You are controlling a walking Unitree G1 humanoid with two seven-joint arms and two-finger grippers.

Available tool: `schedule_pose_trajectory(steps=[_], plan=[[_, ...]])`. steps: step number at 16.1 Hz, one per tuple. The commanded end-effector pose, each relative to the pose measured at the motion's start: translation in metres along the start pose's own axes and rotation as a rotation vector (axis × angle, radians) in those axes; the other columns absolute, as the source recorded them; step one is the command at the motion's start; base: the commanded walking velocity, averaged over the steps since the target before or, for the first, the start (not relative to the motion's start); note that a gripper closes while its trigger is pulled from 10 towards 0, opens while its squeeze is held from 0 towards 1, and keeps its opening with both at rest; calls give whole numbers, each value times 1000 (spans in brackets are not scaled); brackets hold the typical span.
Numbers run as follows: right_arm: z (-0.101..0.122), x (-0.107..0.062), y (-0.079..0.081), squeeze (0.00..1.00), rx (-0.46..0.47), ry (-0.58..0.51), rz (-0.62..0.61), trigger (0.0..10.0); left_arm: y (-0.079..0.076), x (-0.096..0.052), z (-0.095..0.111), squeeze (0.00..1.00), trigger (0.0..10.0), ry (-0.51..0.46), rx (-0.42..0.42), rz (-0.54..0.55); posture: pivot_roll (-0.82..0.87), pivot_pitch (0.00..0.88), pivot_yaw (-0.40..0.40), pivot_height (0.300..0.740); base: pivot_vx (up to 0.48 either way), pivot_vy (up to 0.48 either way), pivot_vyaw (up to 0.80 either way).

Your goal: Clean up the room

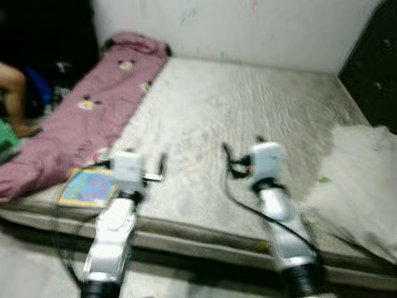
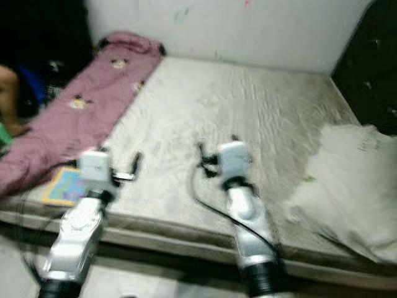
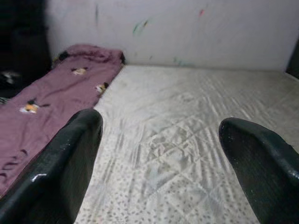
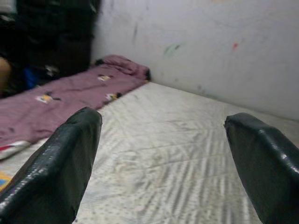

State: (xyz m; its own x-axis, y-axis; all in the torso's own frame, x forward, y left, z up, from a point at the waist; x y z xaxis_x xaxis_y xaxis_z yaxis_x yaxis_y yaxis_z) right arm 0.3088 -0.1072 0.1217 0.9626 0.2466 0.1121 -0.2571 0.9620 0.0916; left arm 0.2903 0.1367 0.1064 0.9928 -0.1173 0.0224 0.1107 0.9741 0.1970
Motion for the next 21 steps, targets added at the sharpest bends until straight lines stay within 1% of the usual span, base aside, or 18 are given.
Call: schedule_pose_trajectory(steps=[1,8,21], plan=[[3,0,-8,0,-17,-11,-21,10000,-5,1,4,0,10000,-13,-4,-9,8,0,-27,740,0,0,0],[3,0,-8,0,-18,-9,-20,10000,-6,1,8,0,10000,-48,-45,-15,8,0,-29,740,0,0,0],[3,0,-8,0,-18,-10,-17,10000,-7,0,8,0,10000,-58,-52,-35,9,0,-27,740,311,0,0]])
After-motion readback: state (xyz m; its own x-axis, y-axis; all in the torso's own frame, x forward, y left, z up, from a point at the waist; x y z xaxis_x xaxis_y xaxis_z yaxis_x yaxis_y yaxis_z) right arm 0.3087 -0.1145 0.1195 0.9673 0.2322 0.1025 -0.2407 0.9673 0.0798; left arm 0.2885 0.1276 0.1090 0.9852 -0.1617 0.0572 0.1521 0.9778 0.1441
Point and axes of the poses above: a point about 5 cm out from each wrist's last joint towards the gripper, its own x axis pointing out of the wrist towards the gripper, its own z axis along the axis of the wrist's last joint, y = z × x, the point moved 1 cm from there along x, pointing out of the wrist towards the gripper, and after that the axes turned 11 degrees about x, right-handed, at the moved point
